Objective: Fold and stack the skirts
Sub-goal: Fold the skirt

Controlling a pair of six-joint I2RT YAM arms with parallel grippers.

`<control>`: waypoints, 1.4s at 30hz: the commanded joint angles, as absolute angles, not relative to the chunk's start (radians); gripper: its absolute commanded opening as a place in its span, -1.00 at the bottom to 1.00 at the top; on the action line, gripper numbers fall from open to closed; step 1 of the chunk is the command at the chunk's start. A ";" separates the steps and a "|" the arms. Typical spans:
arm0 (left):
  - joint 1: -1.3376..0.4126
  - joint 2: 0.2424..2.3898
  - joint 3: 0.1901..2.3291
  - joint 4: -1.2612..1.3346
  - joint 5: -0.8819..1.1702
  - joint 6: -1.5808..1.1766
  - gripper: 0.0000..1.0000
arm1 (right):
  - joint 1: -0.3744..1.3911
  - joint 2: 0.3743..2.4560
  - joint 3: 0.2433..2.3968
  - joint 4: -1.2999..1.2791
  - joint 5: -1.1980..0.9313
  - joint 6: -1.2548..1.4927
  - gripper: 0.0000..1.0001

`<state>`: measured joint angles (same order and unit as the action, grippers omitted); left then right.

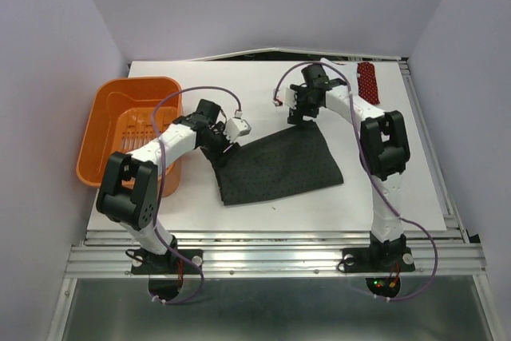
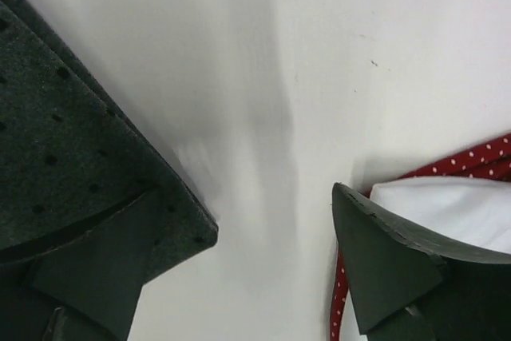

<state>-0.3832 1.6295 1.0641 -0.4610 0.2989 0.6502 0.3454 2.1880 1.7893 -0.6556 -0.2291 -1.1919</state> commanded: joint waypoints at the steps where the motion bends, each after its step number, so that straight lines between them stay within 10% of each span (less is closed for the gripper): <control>1: -0.377 1.525 1.152 -0.428 0.247 0.582 0.39 | 0.339 2.043 1.809 -0.595 -0.201 -1.014 0.88; 11: -0.377 1.708 1.270 -0.400 0.313 0.503 0.26 | 0.339 1.787 1.689 -0.885 -0.232 -0.602 0.93; 27: -0.382 1.772 1.169 -0.503 0.345 0.474 -0.98 | 0.311 1.848 1.284 -0.818 -0.160 -0.431 0.44; 38: -0.681 1.574 0.997 -0.540 0.423 0.465 -1.00 | 0.192 2.152 1.595 -0.666 -0.006 -0.572 0.26; 42: -0.684 1.523 1.028 -0.555 0.407 0.448 -0.49 | 0.192 2.125 1.680 -0.667 -0.018 -0.571 0.31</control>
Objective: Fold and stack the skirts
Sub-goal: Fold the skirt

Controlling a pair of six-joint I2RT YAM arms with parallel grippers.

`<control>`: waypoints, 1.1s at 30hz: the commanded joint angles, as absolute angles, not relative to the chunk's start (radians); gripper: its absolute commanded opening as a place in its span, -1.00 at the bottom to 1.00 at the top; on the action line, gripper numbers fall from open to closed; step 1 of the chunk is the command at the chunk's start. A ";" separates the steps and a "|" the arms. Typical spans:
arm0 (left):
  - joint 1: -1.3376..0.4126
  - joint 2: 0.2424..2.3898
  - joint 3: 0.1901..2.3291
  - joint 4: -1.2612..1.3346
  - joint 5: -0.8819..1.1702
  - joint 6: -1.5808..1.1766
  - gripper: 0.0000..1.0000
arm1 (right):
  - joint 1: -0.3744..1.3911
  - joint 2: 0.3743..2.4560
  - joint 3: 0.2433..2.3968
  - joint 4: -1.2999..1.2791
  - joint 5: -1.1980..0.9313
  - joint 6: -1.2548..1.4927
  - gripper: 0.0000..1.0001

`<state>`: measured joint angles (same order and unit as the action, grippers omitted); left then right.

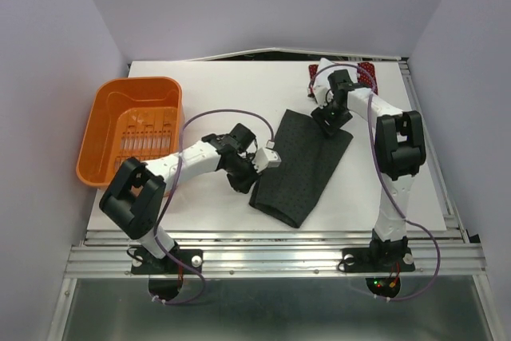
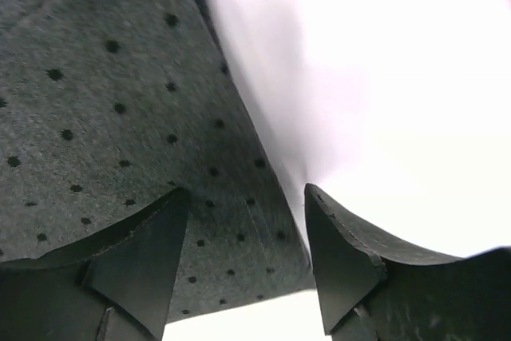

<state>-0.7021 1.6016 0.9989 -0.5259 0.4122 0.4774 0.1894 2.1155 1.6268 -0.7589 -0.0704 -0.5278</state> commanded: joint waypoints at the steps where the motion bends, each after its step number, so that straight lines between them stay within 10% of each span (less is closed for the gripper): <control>1: -0.678 1.510 1.032 -0.552 0.343 0.449 -0.46 | 0.192 2.106 1.687 -0.675 -0.035 -0.572 0.32; 17: -0.800 1.333 1.068 -0.428 0.630 0.696 -0.84 | 0.288 1.818 1.562 -0.850 -0.603 -0.252 0.41; 33: -0.874 1.565 0.842 -0.292 0.192 0.844 -0.95 | 0.316 1.997 1.391 -0.738 -0.624 -0.305 0.40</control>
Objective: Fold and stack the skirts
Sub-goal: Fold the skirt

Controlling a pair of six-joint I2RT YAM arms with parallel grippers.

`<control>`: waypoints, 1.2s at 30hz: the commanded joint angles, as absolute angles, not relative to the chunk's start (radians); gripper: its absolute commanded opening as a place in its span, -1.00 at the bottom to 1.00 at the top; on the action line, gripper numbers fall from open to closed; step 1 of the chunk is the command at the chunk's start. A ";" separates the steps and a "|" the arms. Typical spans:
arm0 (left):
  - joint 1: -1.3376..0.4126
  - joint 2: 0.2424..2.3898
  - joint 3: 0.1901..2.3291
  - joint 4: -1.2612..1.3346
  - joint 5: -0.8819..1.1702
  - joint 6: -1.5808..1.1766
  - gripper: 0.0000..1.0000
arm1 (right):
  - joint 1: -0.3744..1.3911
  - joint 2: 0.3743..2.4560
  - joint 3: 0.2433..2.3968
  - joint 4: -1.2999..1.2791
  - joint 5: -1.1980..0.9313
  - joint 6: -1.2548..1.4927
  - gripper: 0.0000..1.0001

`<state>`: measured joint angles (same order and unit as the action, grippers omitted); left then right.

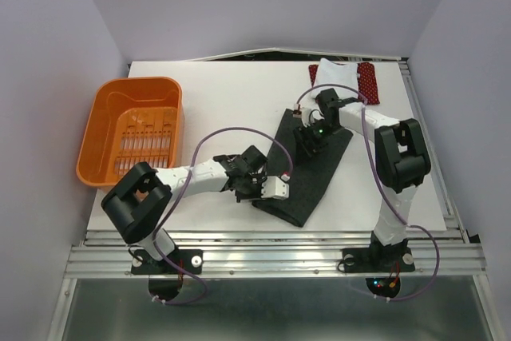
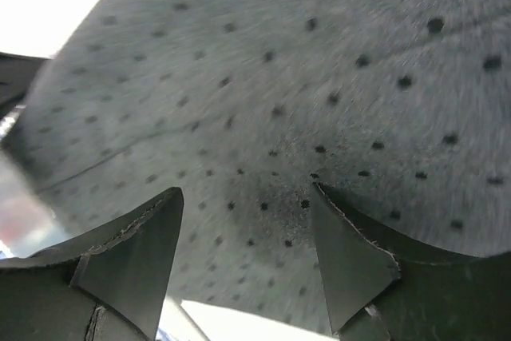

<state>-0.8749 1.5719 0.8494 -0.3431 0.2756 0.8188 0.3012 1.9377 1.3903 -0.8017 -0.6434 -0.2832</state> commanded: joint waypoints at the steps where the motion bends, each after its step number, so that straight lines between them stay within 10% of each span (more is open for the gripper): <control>1: -0.873 1.551 0.841 -0.288 0.186 0.838 -0.95 | 0.316 2.015 1.396 -0.735 -0.609 -0.313 0.40; 5: -0.871 1.389 0.824 -0.255 0.143 0.841 -0.44 | 0.325 2.069 1.413 -0.741 -0.589 -0.330 0.40; 9: -0.877 1.140 0.825 -0.264 0.161 0.952 0.65 | 0.325 2.047 1.414 -0.749 -0.584 -0.327 0.43; 11: -0.894 1.086 0.819 -0.281 0.198 1.001 0.88 | 0.334 2.017 1.416 -0.741 -0.597 -0.315 0.43; 14: -0.971 1.052 0.802 -0.313 0.216 1.061 0.89 | 0.334 1.993 1.440 -0.745 -0.615 -0.299 0.44; 21: -1.155 1.166 0.648 -0.005 0.046 1.009 0.21 | 0.334 1.983 1.465 -0.744 -0.588 -0.268 0.44; 36: -1.227 1.187 0.362 0.276 -0.052 1.184 0.36 | 0.417 2.017 1.443 -0.770 -0.644 -0.259 0.44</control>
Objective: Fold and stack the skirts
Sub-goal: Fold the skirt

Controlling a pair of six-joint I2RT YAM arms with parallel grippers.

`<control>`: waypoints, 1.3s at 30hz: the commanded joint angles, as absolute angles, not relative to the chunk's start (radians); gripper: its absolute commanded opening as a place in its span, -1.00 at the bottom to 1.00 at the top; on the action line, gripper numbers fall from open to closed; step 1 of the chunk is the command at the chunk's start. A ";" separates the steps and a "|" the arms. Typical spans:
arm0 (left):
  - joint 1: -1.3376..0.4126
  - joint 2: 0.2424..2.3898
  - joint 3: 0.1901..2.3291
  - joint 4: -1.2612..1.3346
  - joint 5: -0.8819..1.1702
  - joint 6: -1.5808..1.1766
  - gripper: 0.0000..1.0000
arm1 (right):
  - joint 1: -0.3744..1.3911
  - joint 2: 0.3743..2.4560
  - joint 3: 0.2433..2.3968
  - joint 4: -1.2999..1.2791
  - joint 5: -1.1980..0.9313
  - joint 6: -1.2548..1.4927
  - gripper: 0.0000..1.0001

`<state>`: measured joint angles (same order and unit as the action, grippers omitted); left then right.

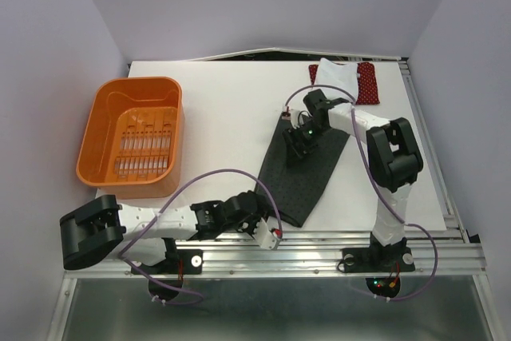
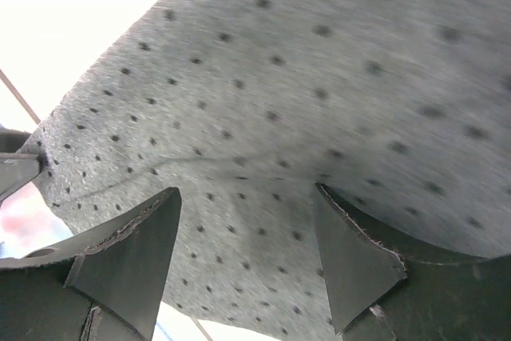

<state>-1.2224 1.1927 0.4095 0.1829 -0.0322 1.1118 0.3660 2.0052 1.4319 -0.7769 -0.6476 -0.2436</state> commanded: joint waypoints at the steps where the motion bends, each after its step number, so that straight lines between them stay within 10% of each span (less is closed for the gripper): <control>1: -1.227 1.193 0.350 0.294 -0.060 1.199 0.36 | 0.417 2.034 1.447 -0.767 -0.629 -0.261 0.44; 17: -1.244 1.192 0.392 0.260 -0.064 1.071 0.23 | 0.426 1.886 1.448 -0.651 -0.421 -0.219 0.54; 27: -1.082 0.842 0.805 -0.241 0.064 0.533 0.68 | 0.485 1.425 1.191 -0.594 -0.299 -0.267 0.51; 34: -0.529 1.122 1.043 -0.318 0.452 0.207 0.24 | 0.635 1.301 0.968 -0.557 -0.266 -0.330 0.40; 39: -0.448 1.492 1.286 -0.215 0.785 -0.035 -0.13 | 0.791 1.319 0.925 -0.509 -0.123 -0.377 0.35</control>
